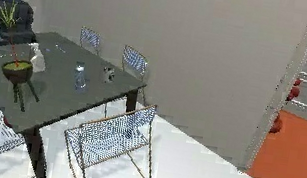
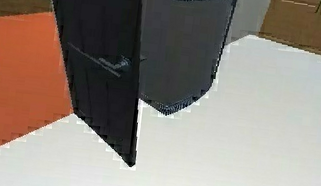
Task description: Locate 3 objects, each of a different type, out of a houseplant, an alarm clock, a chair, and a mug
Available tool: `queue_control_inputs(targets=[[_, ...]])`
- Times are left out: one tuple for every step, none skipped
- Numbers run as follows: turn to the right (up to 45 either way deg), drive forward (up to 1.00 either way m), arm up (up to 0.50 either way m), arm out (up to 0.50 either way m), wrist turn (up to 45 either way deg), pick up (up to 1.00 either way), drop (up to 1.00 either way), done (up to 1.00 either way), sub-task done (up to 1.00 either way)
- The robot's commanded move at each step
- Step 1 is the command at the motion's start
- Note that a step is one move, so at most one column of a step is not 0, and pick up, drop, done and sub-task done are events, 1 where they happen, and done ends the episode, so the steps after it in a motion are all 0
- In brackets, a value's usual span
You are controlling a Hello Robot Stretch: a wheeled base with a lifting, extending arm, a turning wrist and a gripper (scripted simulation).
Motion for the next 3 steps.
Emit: queue_control_inputs(targets=[[-12.0, 0.00, 0.00, 0.00, 0.0, 0.00, 0.00, 0.00, 0.00], [0.0, 0.00, 0.00, 0.00, 0.0, 0.00, 0.00, 0.00, 1.00], [-36.0, 0.00, 0.00, 0.00, 0.0, 0.00, 0.00, 0.00, 0.00]])
